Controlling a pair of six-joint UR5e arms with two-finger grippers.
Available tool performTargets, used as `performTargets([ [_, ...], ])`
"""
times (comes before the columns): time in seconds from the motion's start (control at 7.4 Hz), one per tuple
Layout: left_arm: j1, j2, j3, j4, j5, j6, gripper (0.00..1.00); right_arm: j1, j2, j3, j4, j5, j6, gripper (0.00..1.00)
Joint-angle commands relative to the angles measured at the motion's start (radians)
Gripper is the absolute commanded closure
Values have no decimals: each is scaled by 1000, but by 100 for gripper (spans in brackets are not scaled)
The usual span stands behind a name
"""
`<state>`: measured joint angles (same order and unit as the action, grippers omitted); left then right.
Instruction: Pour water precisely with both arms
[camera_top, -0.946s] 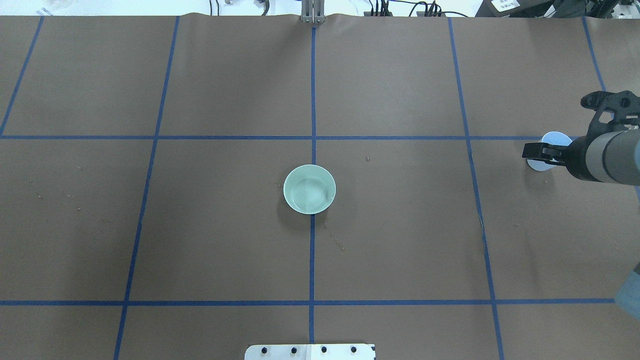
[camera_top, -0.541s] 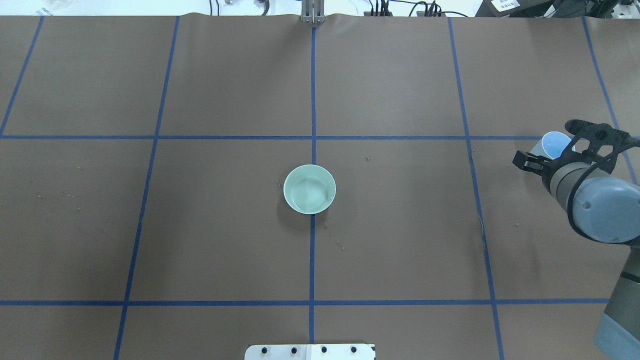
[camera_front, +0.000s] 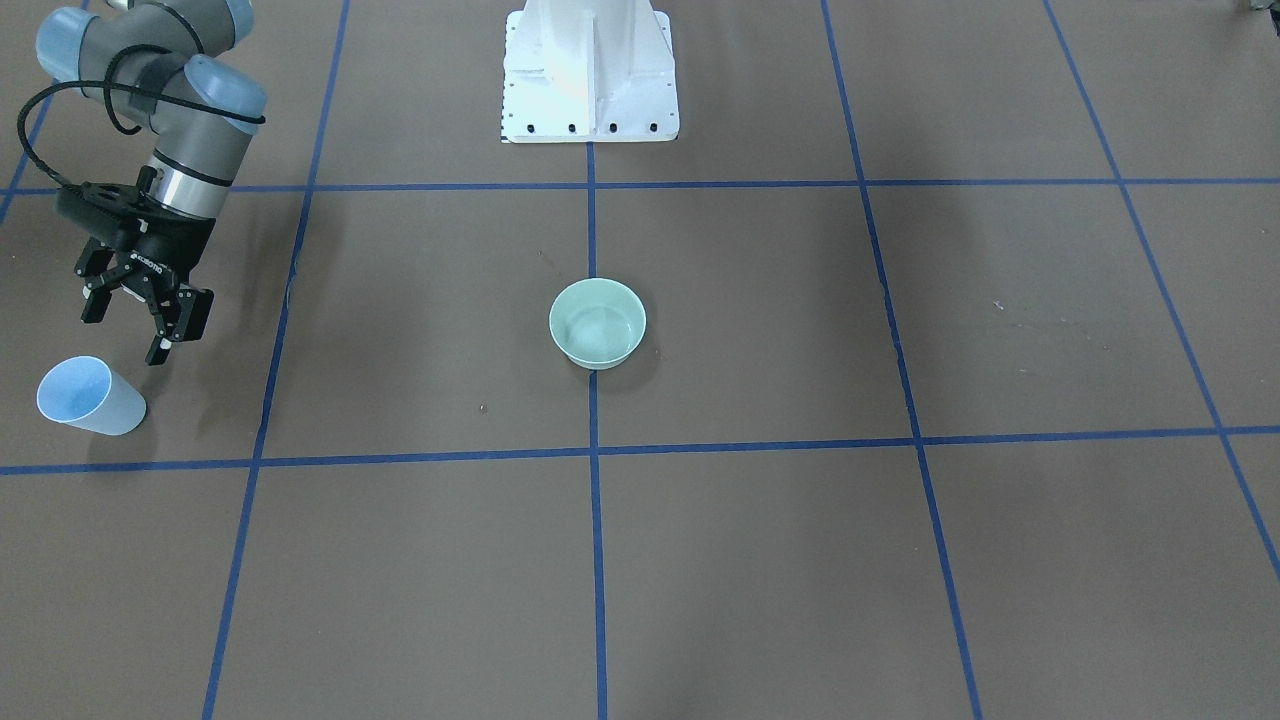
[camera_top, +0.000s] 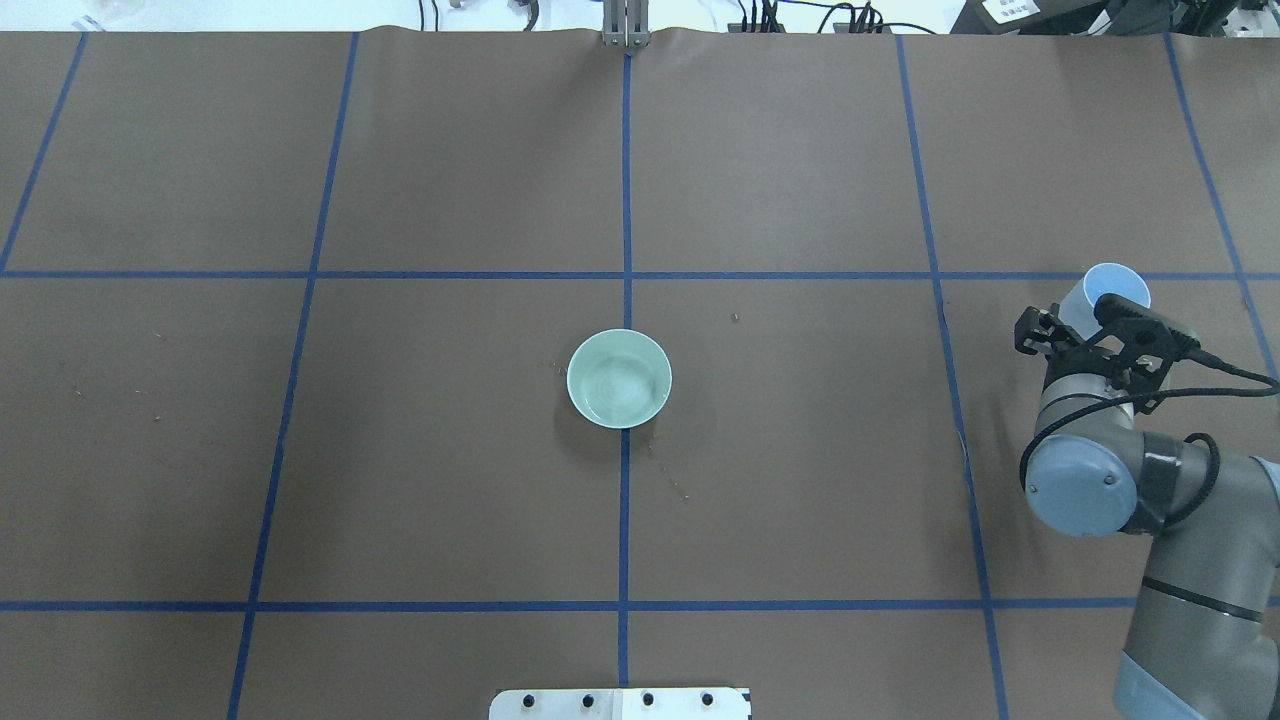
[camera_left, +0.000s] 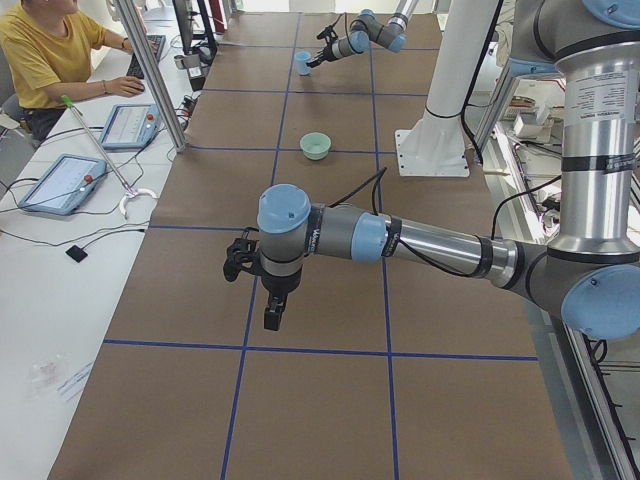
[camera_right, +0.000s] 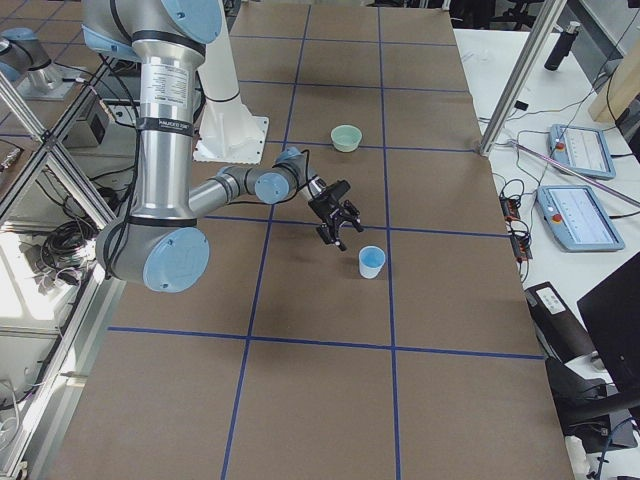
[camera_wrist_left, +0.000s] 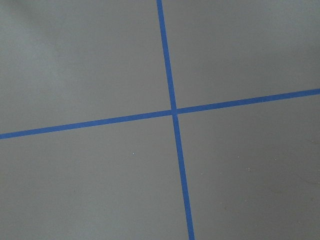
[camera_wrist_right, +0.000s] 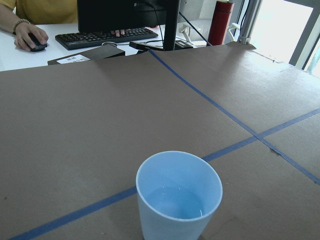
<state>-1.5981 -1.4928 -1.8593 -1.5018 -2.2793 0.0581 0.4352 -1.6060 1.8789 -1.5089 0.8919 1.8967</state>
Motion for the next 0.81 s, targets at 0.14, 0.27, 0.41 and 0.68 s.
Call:
performTargets([
  [0.14, -3, 13, -4, 0, 0, 0, 0, -9, 70, -107, -57, -71, 74, 1],
  [0.27, -3, 13, -4, 0, 0, -1, 0, -7, 67, -139, -57, -86, 78, 1],
  [0.41, -3, 13, -4, 0, 0, 0, 0, -7, 64, -170, -57, -93, 78, 1],
  [0.68, -3, 13, -4, 0, 0, -1, 0, -7, 69, -188, -57, -94, 90, 0],
])
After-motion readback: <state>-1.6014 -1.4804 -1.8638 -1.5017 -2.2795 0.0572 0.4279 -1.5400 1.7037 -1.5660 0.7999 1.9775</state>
